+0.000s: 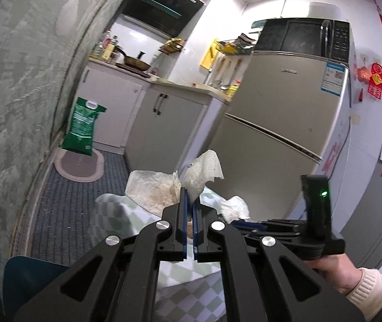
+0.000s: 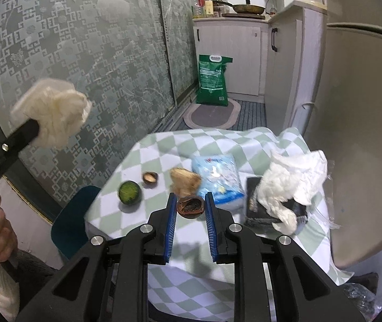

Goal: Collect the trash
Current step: 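Carry both items to the teal bin while the left tool releases the paper inside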

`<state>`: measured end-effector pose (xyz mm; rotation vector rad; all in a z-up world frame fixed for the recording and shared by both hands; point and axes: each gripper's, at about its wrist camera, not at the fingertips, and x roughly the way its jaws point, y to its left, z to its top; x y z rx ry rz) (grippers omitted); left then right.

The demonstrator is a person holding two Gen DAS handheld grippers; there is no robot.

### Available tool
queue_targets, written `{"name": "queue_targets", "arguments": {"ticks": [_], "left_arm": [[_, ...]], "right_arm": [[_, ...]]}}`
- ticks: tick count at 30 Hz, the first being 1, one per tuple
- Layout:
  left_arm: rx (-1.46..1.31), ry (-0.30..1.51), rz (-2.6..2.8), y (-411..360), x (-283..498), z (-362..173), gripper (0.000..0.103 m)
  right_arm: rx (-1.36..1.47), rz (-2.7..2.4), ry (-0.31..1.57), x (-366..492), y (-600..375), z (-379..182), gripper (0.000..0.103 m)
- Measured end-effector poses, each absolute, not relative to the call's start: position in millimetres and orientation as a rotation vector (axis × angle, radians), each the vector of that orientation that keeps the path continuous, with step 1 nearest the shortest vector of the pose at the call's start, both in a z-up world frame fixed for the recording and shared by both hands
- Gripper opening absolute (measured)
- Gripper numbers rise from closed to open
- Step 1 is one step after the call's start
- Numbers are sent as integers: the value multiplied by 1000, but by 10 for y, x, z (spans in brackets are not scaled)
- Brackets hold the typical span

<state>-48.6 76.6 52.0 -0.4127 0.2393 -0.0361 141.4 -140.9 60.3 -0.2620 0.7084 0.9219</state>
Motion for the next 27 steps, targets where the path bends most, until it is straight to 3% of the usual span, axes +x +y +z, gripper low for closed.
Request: {"name": "queue_targets", "arguments": {"ticks": [10,27], "left_arm": [[-385,284,140,1093,-744,386,4],[-381,582,347,1591,-914,-27,4]], "right_arm": [[-249,997,669,1185,-1095,799,21],[-274,1146,660,685,-308,921,21]]}}
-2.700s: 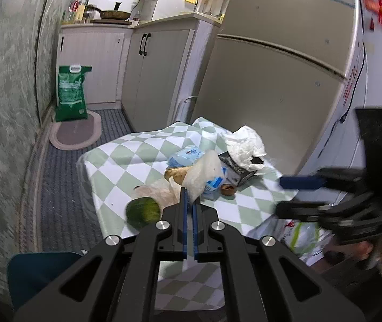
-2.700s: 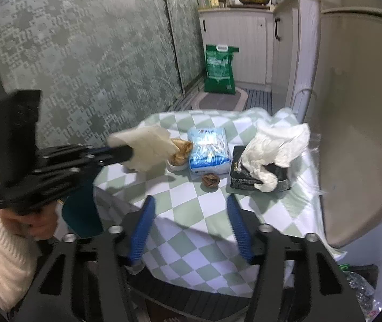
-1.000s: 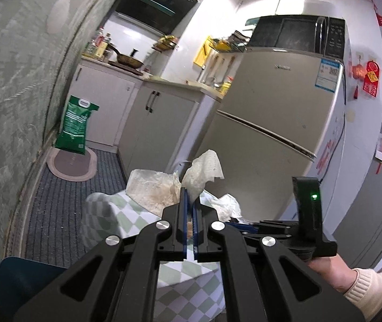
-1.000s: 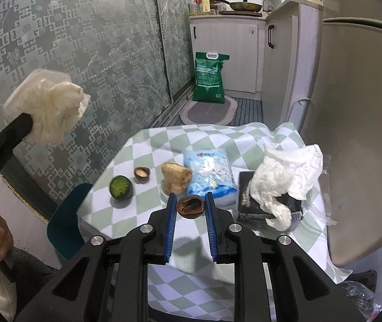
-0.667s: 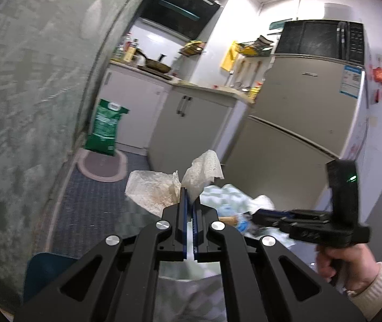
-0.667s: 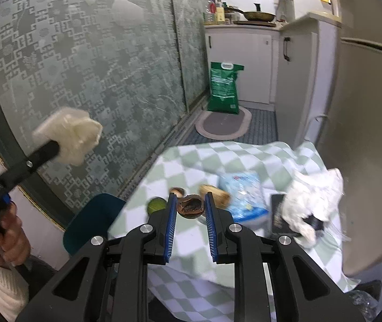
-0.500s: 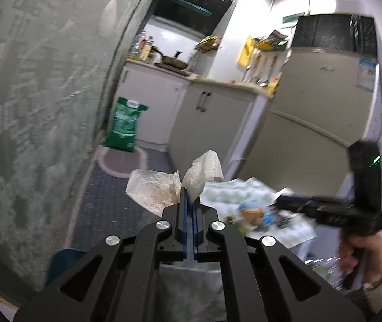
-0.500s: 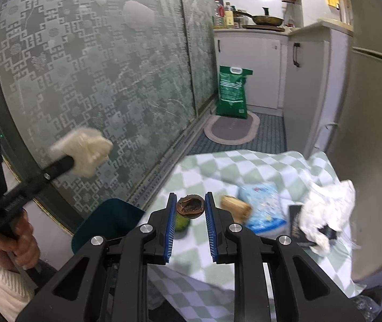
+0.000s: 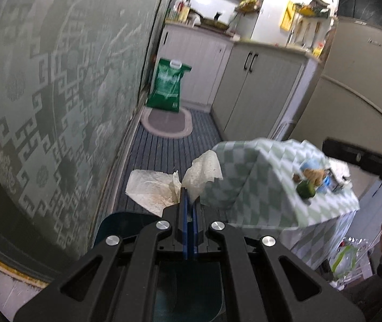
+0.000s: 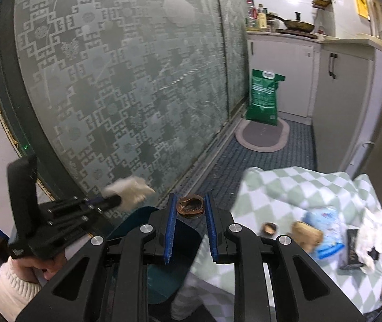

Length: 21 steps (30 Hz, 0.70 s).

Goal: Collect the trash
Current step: 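Carry both items to the teal bin while the left tool releases the paper inside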

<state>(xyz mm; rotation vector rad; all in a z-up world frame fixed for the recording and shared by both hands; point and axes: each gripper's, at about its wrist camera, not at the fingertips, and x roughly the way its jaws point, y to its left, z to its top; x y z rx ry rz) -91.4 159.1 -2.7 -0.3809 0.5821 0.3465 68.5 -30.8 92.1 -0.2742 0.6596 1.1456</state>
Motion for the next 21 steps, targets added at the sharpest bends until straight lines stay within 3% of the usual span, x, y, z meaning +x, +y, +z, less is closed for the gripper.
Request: {"name": "queue_targets", "arguments": {"ticks": [21], "left_arm": [[-497,1012,370,2010,-1023,-1017,4]], "right_arm": [[-441,1197,866,360,570,310,21]]}}
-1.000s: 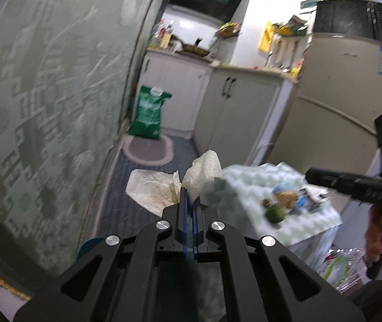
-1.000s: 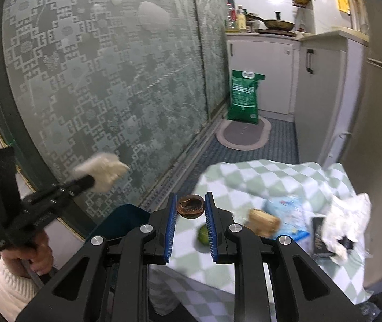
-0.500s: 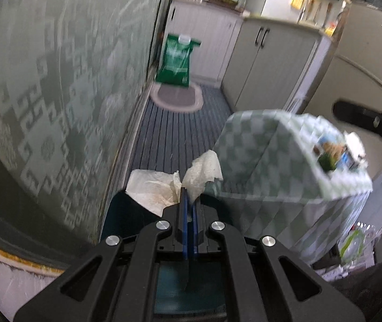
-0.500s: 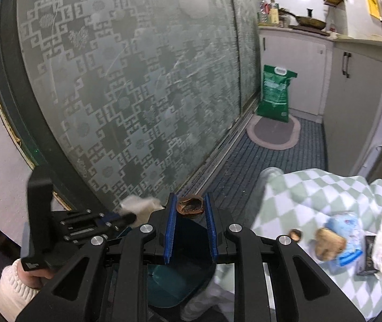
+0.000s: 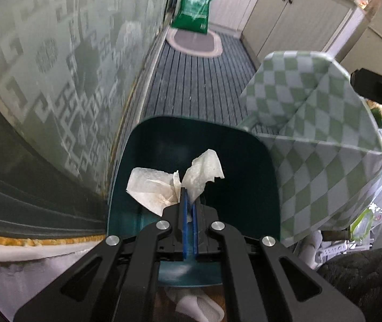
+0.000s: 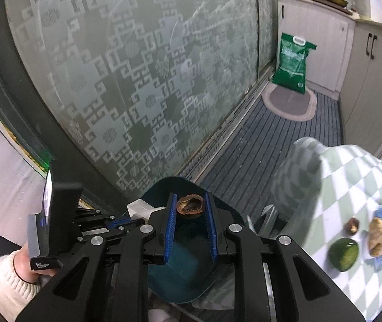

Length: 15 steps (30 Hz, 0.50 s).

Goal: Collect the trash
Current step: 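Carry both items to the teal bin while the left tool releases the paper inside, then open the right tool to drop the walnut shell into the teal bin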

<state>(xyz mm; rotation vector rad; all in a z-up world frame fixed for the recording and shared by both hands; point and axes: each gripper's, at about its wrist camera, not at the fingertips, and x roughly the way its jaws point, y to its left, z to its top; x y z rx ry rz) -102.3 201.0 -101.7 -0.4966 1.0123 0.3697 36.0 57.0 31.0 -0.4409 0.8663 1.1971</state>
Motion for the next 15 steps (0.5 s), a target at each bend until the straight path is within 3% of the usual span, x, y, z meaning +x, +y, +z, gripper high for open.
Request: {"name": "queue_targets", "arguments": {"ticks": [6,8,10,15], "left_arm": [[-516,1102,346,2051,-978,-1234,5],[-508,1118,350,2056,-958,-1269,8],[-509,1121,355,2076,-950,-1280,18],[-485,1090,377,2090,-958,-1196,23]], "right_arm": [[-491,1186,920,326,691,123,21],[-514,1180,940,308,736,35,21],[-540,1169,960,293,772,-64,21],[-587,1158,992,265,795,-212,21]]}}
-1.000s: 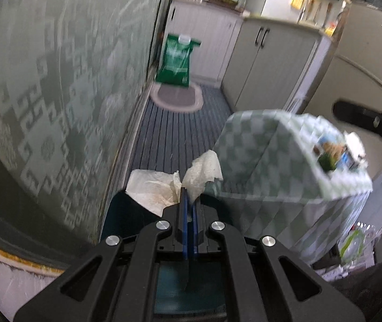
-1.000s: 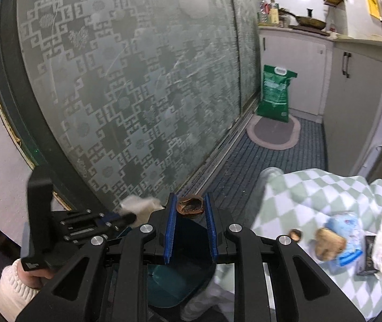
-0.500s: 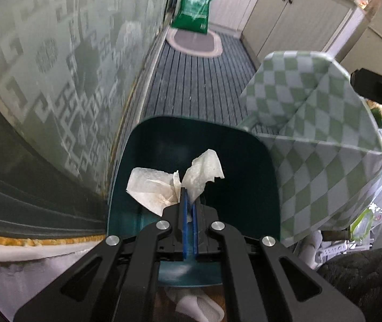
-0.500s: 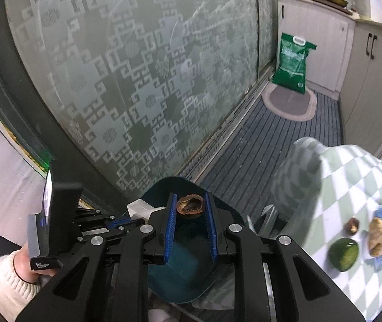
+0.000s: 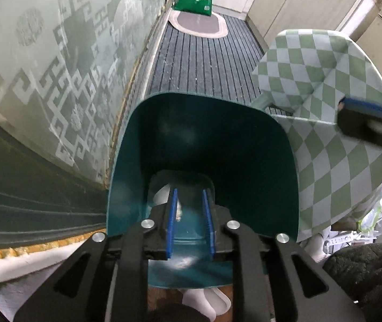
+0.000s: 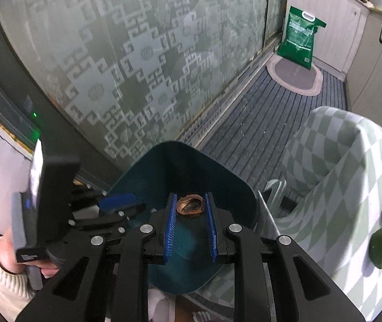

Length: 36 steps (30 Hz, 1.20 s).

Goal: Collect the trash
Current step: 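Open the right tool to drop the walnut shell into the teal bin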

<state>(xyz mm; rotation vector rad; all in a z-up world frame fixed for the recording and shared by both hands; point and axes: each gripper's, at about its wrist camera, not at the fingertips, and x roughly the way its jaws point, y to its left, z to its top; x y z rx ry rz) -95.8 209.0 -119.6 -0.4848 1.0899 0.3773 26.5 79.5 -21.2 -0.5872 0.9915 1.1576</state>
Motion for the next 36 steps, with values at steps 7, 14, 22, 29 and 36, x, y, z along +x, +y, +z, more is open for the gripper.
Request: {"name": "queue_targets", "arguments": {"ticks": [7,14,22,29,36], "left_arm": [[-467,988,404,2112,-957,-1009,26],[-477,875,395,2143,-999,-820,30],[-471,749,356,2035,-1011,-583,37],[-497,631,340,2013,-1038,-371,47],[-506,476,310,1903,-1100,-97,57]], "right_arm": [[-627,1151,1021,255,792,-364,21],[-650,1169,1036,204,783,-432,21],[-666,1178,1071,162,767,-562,21],[-622,1210,1092,170,671,-574,40],[-562,1253,1026,161,527,-341,41]]}}
